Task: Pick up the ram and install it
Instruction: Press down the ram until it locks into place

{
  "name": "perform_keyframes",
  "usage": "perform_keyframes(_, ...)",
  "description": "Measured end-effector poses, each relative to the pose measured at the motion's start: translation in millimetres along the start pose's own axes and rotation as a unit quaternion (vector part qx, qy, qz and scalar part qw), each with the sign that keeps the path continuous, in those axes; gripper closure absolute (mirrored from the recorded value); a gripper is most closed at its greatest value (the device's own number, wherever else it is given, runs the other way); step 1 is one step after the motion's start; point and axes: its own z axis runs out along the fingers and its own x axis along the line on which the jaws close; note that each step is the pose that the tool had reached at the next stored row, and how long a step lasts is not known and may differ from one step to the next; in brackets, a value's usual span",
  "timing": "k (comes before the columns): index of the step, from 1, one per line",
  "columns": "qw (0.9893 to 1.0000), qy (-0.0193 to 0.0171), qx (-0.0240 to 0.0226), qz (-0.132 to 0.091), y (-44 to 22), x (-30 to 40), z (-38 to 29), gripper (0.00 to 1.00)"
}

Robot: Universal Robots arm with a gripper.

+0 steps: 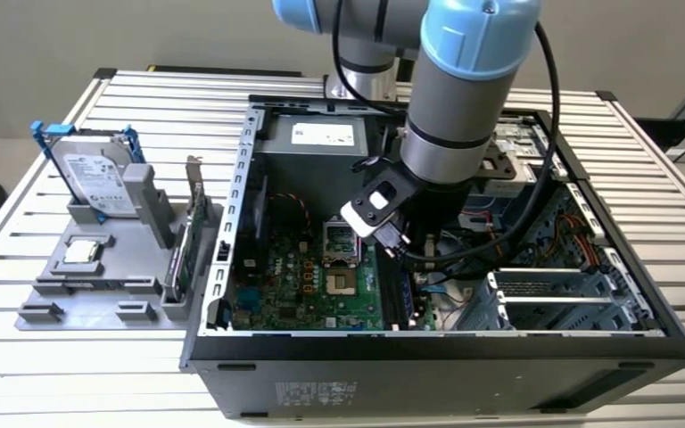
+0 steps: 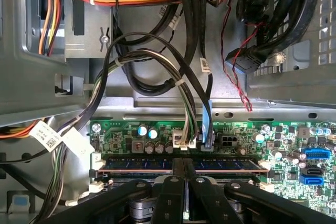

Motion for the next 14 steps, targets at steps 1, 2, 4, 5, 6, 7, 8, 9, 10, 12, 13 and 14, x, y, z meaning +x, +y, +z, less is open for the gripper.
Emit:
perform_keyframes(1, 1.0000, 0.0008, -0.0002, 0.000, 0.1, 0.1, -1.8, 1.00)
perform_keyframes(2, 1.0000, -0.0002, 0.0001, 0.000, 0.2, -0.2, -5.3, 1.00)
perform_keyframes(4, 1.0000, -0.0005, 0.0001, 0.000, 0.4, -0.5, -12.8, 1.00)
perform_keyframes(5, 1.0000, -0.0007, 0.0002, 0.000, 0.5, -0.7, -17.3, 1.00)
perform_keyframes(6, 1.0000, -0.0006, 0.0002, 0.000, 0.7, -0.8, -21.7, 1.00)
perform_keyframes(7, 1.0000, -0.0006, 0.0002, 0.000, 0.8, -0.9, -26.1, 1.00)
perform_keyframes(8, 1.0000, -0.0007, 0.0002, 0.000, 1.0, -1.0, -30.5, 1.00)
perform_keyframes(9, 1.0000, -0.0007, 0.0002, 0.000, 1.1, -1.2, -34.8, 1.00)
perform_keyframes(10, 1.0000, -0.0007, 0.0002, 0.000, 1.3, -1.3, -38.8, 1.00)
perform_keyframes(12, 1.0000, -0.0007, 0.0002, 0.000, 1.5, -1.5, -46.6, 1.00)
perform_keyframes(13, 1.0000, -0.0007, 0.0003, 0.000, 1.6, -1.6, -50.2, 1.00)
perform_keyframes(14, 1.0000, -0.0007, 0.0003, 0.000, 1.8, -1.7, -53.7, 1.00)
